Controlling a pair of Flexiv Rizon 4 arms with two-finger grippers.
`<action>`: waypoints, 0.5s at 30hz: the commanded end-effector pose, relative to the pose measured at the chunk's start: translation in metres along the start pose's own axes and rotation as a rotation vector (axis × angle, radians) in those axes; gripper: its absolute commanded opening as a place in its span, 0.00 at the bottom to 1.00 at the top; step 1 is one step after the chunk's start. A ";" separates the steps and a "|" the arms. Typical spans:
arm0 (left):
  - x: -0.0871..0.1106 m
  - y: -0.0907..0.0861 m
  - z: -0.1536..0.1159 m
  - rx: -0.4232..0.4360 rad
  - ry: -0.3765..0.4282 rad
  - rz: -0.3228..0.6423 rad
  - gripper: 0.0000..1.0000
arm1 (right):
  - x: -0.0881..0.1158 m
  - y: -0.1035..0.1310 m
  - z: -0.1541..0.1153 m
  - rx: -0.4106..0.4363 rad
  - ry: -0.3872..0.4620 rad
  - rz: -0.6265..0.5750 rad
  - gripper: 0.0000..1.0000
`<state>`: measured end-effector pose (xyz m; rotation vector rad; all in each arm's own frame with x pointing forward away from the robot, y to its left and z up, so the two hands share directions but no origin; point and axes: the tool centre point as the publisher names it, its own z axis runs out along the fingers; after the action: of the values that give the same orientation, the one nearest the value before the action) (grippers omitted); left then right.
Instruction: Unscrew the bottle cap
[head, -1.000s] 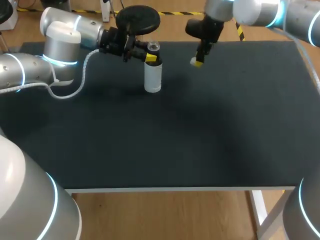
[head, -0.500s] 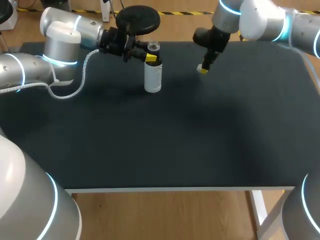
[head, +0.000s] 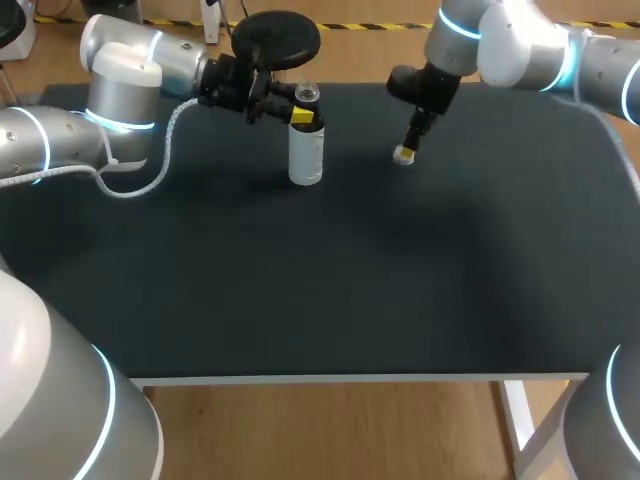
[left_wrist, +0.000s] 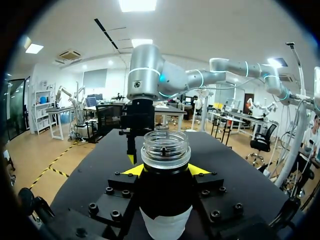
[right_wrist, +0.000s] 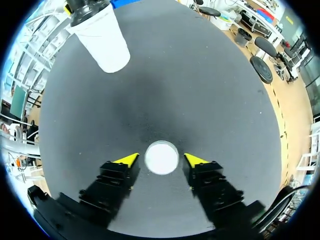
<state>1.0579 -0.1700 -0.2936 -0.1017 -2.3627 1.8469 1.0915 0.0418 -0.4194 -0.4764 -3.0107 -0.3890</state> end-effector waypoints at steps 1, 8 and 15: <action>0.000 0.001 0.000 -0.001 0.001 0.000 0.00 | -0.004 0.001 0.000 0.001 0.006 0.001 1.00; 0.000 0.001 0.000 -0.001 0.001 0.000 0.00 | -0.002 0.006 -0.011 -0.060 0.013 0.014 1.00; 0.000 0.001 0.000 -0.001 0.001 0.000 0.39 | -0.001 0.009 -0.015 -0.054 0.006 0.018 1.00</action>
<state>1.0579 -0.1700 -0.2936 -0.1016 -2.3628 1.8468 1.0976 0.0461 -0.4061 -0.5029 -2.9925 -0.4763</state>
